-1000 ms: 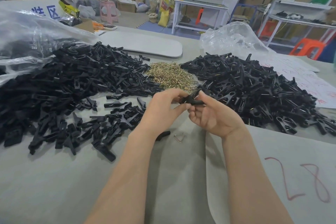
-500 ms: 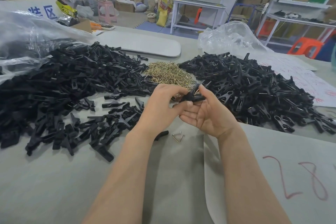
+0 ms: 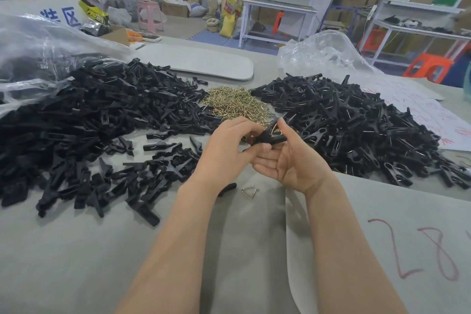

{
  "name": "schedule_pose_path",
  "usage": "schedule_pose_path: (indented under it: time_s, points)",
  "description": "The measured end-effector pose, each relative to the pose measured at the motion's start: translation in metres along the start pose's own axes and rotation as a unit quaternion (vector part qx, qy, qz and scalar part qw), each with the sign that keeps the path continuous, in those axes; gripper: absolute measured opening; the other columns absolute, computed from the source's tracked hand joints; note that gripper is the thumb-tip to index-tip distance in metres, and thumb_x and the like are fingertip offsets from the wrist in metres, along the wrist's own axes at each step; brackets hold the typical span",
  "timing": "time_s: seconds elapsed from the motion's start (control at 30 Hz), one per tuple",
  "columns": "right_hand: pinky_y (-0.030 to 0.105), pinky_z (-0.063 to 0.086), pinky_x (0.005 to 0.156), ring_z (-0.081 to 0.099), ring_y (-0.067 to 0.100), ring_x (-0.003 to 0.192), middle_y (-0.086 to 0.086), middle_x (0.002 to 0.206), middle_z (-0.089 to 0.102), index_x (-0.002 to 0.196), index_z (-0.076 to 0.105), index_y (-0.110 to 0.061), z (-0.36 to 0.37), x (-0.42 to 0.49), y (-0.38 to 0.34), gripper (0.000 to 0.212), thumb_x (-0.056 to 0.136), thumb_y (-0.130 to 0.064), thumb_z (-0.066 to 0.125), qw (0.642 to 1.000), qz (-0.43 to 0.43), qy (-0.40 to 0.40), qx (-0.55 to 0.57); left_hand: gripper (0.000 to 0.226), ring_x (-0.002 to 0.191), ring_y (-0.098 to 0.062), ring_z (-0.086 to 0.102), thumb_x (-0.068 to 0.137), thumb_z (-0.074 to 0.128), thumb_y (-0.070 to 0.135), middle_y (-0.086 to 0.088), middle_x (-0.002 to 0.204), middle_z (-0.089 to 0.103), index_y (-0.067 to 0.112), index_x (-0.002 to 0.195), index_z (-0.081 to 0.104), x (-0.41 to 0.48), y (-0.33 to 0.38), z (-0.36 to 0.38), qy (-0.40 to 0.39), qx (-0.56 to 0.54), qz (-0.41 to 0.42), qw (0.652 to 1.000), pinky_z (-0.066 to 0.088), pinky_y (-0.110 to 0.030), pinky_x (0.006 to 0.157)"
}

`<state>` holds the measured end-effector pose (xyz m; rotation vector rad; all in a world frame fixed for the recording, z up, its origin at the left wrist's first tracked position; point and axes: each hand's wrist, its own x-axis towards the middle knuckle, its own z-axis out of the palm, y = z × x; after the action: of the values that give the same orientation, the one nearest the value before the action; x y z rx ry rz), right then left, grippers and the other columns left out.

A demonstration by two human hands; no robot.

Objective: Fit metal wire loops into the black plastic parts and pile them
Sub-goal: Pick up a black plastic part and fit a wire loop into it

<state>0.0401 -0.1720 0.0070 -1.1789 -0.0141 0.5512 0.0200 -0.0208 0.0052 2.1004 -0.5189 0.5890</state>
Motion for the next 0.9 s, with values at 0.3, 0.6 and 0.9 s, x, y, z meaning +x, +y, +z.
schedule_pose_path:
  time_s: [0.3,0.6,0.9]
  points:
    - [0.023,0.056,0.066,0.070,0.016,0.075,0.003,0.080,0.072,0.071,0.070,-0.015,-0.0073,-0.0033,-0.0077,0.022,0.089,-0.025,0.063,0.982,-0.105,0.111,-0.107,0.021,0.085,-0.013,0.053,0.080,0.073,0.029,0.006,0.088,0.057,0.013,0.089,0.064,-0.0036,-0.0085,0.0060,0.001,0.070,-0.033,0.997,0.046,-0.036,0.079]
    - [0.018,0.053,0.060,0.065,0.012,0.069,0.006,0.078,0.068,0.074,0.064,-0.010,-0.0049,-0.0014,-0.0085,0.025,0.094,-0.023,0.056,0.948,-0.142,0.190,-0.211,0.025,0.078,-0.009,0.058,0.081,0.071,0.039,0.009,0.080,0.060,0.018,0.084,0.057,-0.0050,-0.0057,0.0080,-0.044,0.068,-0.083,0.993,0.049,-0.036,0.075]
    - [0.016,0.053,0.063,0.060,0.002,0.061,-0.005,0.063,0.065,0.069,0.065,-0.013,-0.0078,-0.0063,-0.0106,0.027,0.094,-0.020,0.057,0.936,-0.155,0.181,-0.257,0.026,0.073,-0.013,0.057,0.078,0.074,0.039,0.006,0.073,0.061,0.019,0.082,0.057,-0.0059,-0.0065,0.0067,-0.047,0.045,-0.093,0.993,0.049,-0.033,0.071]
